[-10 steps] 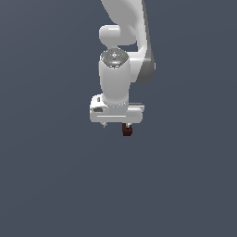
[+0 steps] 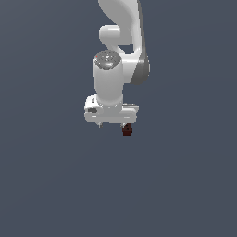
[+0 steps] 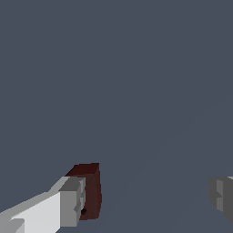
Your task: Pick up the object and move it to a goal position.
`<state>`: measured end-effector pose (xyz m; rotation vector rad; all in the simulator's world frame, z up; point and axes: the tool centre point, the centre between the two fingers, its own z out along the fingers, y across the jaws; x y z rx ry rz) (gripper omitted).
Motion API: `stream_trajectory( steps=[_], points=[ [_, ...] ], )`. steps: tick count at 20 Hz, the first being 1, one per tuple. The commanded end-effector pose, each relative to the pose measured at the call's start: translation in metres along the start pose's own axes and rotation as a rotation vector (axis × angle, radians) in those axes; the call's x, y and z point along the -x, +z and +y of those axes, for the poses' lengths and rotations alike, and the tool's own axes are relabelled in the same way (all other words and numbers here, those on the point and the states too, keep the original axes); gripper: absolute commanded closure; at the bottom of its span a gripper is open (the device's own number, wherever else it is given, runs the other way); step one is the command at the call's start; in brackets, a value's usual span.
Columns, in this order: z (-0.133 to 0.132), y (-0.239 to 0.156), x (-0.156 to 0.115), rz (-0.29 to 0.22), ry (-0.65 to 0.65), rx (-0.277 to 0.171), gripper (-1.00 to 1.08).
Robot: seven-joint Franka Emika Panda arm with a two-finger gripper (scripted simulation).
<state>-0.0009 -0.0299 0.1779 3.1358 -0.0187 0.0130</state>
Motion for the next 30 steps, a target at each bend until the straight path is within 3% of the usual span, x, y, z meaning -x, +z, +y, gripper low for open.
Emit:
stream_trajectory(
  steps=[1, 12, 23, 30],
  points=[
    [0.006, 0.001, 0.001, -0.003, -0.001, 0.003, -0.92],
    [-0.01, 0.02, 0.013, -0.004, -0.013, 0.002, -0.92],
    [-0.059, 0.078, 0.062, -0.007, -0.057, -0.003, -0.92],
    [-0.076, 0.097, 0.085, -0.008, -0.073, -0.006, -0.92]
  ],
)
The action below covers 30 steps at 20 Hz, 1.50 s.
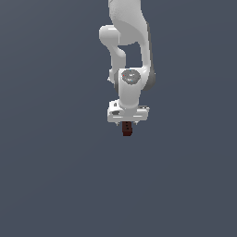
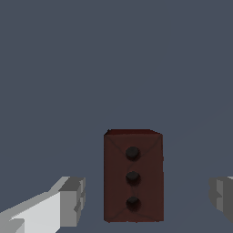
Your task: Pick up the object and move it to a goal position.
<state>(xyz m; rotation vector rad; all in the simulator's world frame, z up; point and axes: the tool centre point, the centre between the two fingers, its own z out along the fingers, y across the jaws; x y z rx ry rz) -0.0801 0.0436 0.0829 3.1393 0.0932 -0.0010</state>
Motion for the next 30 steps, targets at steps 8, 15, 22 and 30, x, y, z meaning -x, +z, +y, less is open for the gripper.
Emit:
stream_trajectory(
  steps=[8, 15, 22, 30],
  points=[
    [-0.005, 0.008, 0.006, 0.0, -0.005, -0.001, -0.92],
    [-0.005, 0.034, 0.008, 0.0, -0.005, -0.001, -0.92],
    [-0.005, 0.055, 0.007, 0.0, -0.005, -0.001, -0.92],
    [-0.005, 0.056, 0.007, 0.0, -0.005, -0.001, 1.08]
  ],
)
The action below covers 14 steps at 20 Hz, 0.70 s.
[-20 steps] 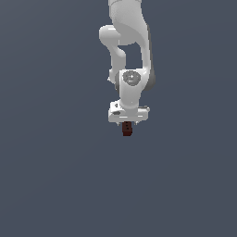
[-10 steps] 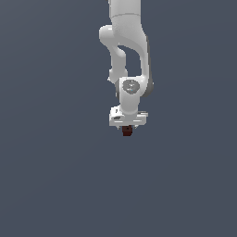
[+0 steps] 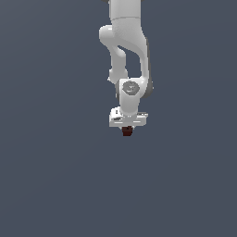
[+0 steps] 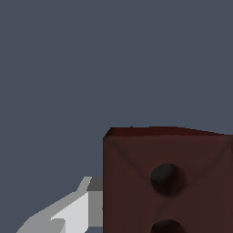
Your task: Pick up the object and move it to a goal position.
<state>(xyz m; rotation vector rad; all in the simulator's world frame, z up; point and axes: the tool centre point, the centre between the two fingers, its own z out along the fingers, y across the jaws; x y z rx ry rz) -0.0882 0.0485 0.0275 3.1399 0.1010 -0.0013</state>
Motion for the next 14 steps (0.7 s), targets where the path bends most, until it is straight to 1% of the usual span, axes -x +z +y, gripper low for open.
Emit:
stream_trajectory(
  steps=[1, 8, 14],
  points=[
    [0.0, 0.001, 0.0, 0.0, 0.0, 0.0, 1.08],
    [0.0, 0.0, -0.002, 0.0, 0.0, 0.0, 1.08],
    [-0.002, -0.003, -0.015, 0.0, 0.0, 0.0, 1.08]
  ],
)
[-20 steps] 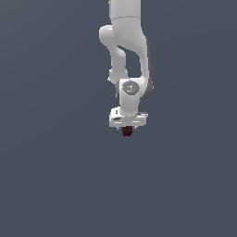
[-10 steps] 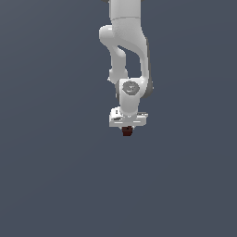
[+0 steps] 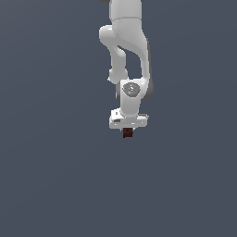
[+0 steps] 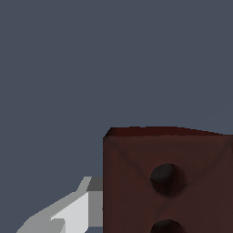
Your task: Pick up the object and move it to a goal position.
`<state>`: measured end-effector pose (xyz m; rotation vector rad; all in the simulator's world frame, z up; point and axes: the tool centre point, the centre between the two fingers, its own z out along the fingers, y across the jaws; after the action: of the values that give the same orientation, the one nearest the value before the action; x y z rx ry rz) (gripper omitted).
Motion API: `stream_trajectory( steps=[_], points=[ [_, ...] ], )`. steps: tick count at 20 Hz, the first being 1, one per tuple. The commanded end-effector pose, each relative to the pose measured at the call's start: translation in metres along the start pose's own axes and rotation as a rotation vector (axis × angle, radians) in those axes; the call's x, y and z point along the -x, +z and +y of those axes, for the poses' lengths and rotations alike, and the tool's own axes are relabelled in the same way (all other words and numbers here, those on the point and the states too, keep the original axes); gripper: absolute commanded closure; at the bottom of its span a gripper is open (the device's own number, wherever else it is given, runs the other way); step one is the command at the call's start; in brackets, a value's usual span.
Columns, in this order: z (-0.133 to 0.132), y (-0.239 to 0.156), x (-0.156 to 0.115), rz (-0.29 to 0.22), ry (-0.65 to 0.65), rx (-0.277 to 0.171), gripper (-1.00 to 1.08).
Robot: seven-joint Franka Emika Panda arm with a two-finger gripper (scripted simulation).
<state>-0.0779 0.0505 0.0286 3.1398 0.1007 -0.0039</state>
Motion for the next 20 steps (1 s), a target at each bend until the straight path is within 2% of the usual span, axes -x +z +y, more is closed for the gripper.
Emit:
stream_trajectory(
  steps=[1, 7, 20],
  points=[
    [-0.001, -0.002, -0.009, 0.002, 0.0, 0.0, 1.08],
    [-0.005, -0.007, -0.037, 0.002, 0.0, 0.0, 1.08],
    [-0.015, -0.019, -0.117, 0.002, 0.0, 0.0, 1.08]
  ],
)
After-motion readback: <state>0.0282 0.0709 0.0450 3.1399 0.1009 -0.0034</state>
